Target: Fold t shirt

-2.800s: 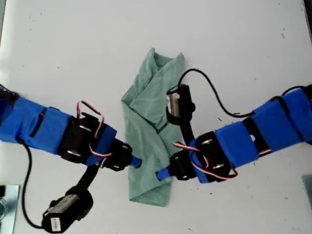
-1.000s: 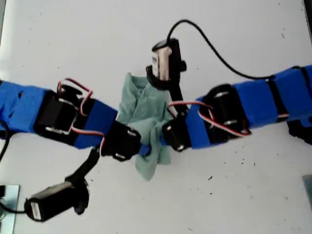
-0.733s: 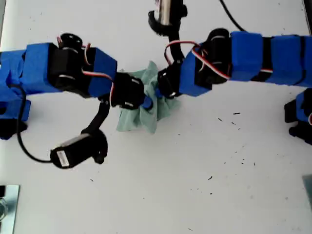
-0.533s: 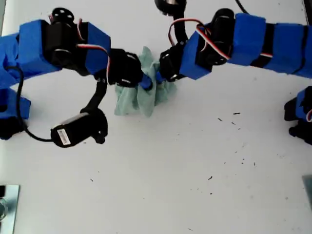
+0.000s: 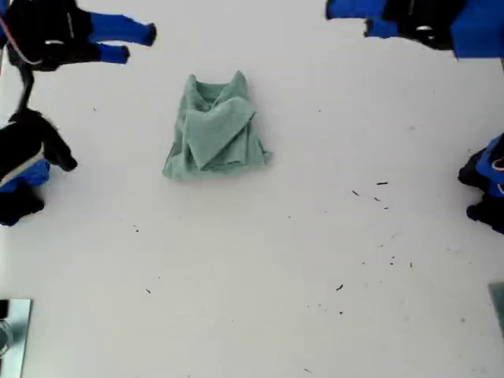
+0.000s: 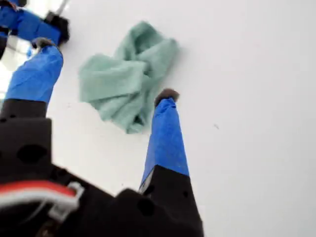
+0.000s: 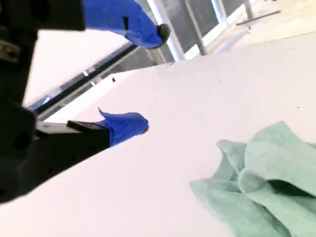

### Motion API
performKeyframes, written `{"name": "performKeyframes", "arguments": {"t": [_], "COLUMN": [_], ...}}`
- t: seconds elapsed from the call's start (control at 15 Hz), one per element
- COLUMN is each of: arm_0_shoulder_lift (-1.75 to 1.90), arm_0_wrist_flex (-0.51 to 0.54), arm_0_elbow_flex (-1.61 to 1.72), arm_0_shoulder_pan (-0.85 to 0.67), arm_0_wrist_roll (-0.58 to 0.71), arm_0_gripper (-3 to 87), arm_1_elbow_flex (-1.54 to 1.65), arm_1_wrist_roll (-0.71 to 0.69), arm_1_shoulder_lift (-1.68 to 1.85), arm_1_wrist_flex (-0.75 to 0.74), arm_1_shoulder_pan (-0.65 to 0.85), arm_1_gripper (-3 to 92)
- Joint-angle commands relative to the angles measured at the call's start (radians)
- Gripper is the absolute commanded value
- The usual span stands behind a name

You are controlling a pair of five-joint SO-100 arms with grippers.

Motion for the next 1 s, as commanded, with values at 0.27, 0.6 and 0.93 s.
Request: {"name": "performKeyframes", "arguments": {"t": [0.27, 0.6, 0.93], "arm_0_shoulder_lift": [0.749, 1.091, 1.091], "arm_0_wrist_flex": [-0.060, -0.106, -0.158], "arm_0_elbow_flex": [0.604, 1.031, 1.232], "arm_0_shoulder_pan": [0.051, 0.322, 0.373], "arm_0_wrist_roll": [-0.130, -0.376, -0.499], "arm_0_gripper": [18.8, 5.1, 11.9], "arm_1_elbow_flex": [0.514, 0.828, 1.164], "arm_1_wrist_roll": [0.140, 0.222, 0.121], "arm_1_shoulder_lift": [0.845, 0.931, 0.925], "arm_1_wrist_flex": [0.227, 0.325, 0.192], "arm_1_shoulder_pan": [-0.124, -0.264, -0.221], "arm_1_gripper": [33.7, 21.9, 21.5]}}
